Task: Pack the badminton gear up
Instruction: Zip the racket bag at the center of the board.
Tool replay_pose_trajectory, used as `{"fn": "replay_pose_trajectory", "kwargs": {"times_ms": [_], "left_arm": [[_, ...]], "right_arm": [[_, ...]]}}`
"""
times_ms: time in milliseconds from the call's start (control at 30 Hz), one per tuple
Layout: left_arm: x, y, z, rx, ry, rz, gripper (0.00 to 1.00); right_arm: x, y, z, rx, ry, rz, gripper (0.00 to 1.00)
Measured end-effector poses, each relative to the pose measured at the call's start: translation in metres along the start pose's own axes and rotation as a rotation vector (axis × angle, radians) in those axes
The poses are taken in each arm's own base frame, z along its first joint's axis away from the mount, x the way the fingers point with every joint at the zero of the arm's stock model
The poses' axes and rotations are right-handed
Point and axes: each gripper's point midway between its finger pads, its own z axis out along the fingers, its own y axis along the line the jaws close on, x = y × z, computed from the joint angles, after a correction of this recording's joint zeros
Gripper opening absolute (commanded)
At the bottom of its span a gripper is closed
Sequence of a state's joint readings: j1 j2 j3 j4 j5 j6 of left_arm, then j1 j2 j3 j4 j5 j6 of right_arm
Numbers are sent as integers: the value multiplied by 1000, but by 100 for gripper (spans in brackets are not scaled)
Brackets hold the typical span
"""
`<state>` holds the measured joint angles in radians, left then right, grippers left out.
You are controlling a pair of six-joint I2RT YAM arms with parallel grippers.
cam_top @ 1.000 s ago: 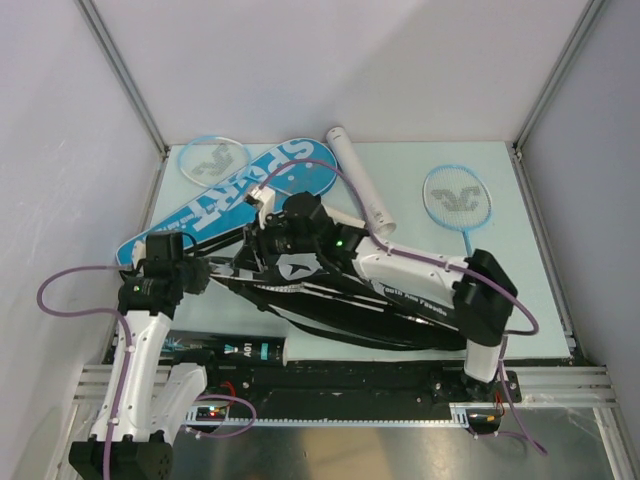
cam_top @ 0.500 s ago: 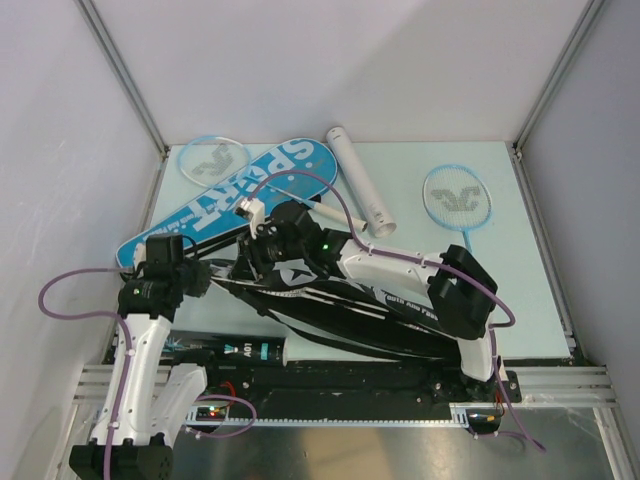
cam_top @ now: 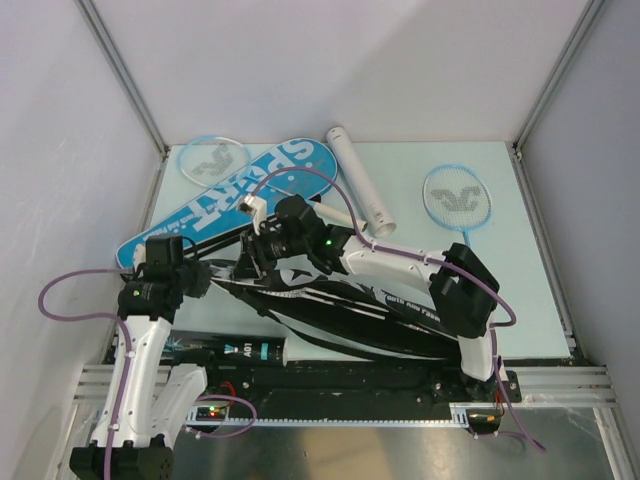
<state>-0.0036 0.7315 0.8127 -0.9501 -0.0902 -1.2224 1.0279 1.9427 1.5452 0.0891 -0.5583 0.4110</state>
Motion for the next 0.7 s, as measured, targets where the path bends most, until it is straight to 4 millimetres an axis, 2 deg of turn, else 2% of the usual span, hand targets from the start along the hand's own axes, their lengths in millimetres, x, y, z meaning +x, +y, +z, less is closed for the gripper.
{"fn": "replay_pose_trajectory", "kwargs": {"times_ms": [300,700], "left_arm": [[-1,0,-4,16,-6,-1,0],[1,2,-2,11,-4,0,0]], "right_arm": [[-3,13,-4,-75,7,12,35],[-3,17,-4,-86,9,27,36]]}}
